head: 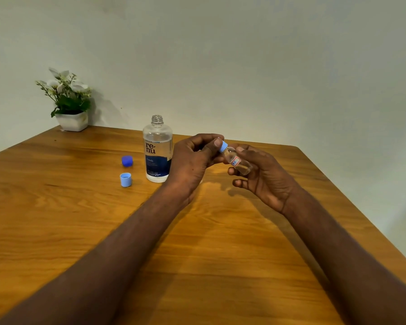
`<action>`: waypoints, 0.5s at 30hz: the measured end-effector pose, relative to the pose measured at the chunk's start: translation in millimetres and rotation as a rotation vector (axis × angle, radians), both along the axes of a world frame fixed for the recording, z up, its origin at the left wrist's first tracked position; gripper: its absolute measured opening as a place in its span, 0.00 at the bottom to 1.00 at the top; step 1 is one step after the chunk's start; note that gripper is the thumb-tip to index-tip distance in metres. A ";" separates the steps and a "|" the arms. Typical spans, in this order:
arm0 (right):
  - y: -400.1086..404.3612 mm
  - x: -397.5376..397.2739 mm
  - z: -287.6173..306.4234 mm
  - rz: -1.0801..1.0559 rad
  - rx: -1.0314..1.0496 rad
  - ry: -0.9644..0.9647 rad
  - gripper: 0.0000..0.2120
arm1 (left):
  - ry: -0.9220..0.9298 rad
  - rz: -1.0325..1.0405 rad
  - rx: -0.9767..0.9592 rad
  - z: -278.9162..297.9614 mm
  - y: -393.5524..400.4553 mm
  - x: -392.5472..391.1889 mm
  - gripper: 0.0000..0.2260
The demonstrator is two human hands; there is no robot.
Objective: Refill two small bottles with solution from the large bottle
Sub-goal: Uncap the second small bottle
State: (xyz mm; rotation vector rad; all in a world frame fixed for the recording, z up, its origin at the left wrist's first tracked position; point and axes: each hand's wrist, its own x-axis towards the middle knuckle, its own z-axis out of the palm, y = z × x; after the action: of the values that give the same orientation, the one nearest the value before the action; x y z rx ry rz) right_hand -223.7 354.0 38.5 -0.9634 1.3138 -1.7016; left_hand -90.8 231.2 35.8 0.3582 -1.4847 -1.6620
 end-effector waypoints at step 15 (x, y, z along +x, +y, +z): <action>0.0 -2.3 2.3 -0.024 -0.034 0.111 0.22 | -0.005 0.058 -0.048 2.5 1.9 1.9 0.09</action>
State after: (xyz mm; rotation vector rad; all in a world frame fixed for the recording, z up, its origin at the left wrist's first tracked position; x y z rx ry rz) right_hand -225.9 354.0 40.8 -1.0787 1.3769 -1.7146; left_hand -89.0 233.1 38.3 0.3751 -1.5014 -1.5785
